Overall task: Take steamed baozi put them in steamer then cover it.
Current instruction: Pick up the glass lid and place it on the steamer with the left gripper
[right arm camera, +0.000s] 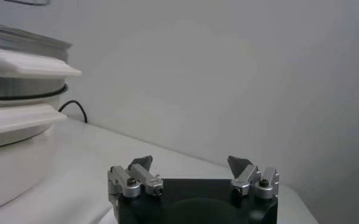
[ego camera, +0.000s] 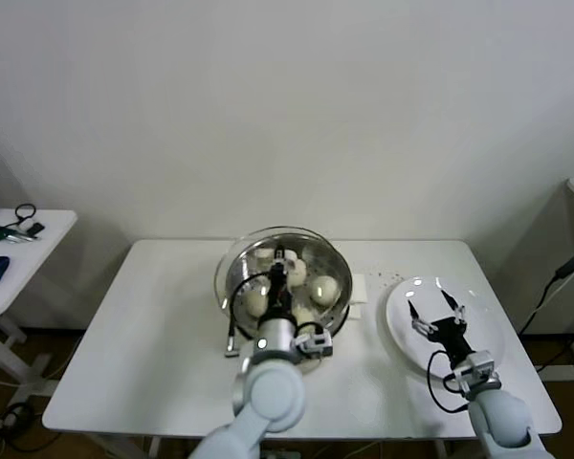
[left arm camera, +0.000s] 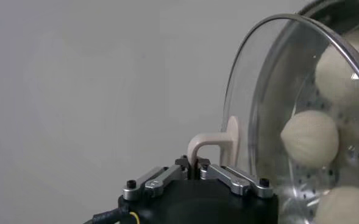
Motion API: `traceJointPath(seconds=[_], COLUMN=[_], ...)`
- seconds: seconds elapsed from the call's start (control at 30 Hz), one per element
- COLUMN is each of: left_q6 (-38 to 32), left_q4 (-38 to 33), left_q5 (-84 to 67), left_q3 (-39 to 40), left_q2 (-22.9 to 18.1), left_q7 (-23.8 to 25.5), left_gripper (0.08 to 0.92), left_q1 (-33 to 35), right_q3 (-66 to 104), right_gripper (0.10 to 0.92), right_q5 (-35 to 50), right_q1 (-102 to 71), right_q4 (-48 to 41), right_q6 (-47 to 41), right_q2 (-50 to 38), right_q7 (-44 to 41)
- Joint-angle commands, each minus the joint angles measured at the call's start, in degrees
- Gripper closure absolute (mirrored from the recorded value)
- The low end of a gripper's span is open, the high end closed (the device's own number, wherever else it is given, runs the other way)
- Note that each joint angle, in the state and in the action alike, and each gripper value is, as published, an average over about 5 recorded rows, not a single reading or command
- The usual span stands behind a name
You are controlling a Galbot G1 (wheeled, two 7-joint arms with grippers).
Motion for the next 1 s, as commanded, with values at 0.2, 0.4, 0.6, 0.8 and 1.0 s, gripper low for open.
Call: traceJointPath(seconds=[0.2,0.4,0.6,0.8,1.0], left_q6=[2.73,2.71,2.21,1.10,0.78], left_q4=[7.32,8.53,9.12,9.55,10.20], left_q5=[-1.01,-1.30,-0.93,0.50,1.29], left_q3=[0.02,-0.07,0.15,0.14,-0.04], left_q2=[-5.78,-5.14,-4.98,-4.25,-4.14], left_q7=[-5.20,-5.72,-6.30,-5.21,-4.64], left_gripper=[0.850,0.850,0.850,0.850,0.850], left_q1=[-0.09,-0.70,-1.27,-1.28,-1.60], right_q3=[0.26,0.40,0.44,0.55,0.82], right_gripper=[0.203,0.203,0.203,0.203,0.203], right_q5=[-0.37,-0.52,-0.67,-0.70,-0.70], right_q1=[0.14,-0.04,-0.09,-0.33,-0.62], right_q4=[-0.70,-0.58,-0.54,-0.44,-0.45], right_q6=[0.24,0.34,0.40,0.46,0.54], right_q2=[0.04,0.05,0.12,0.11,0.20], right_q7=[-0.08,-0.11,-0.18,-0.24,-0.82])
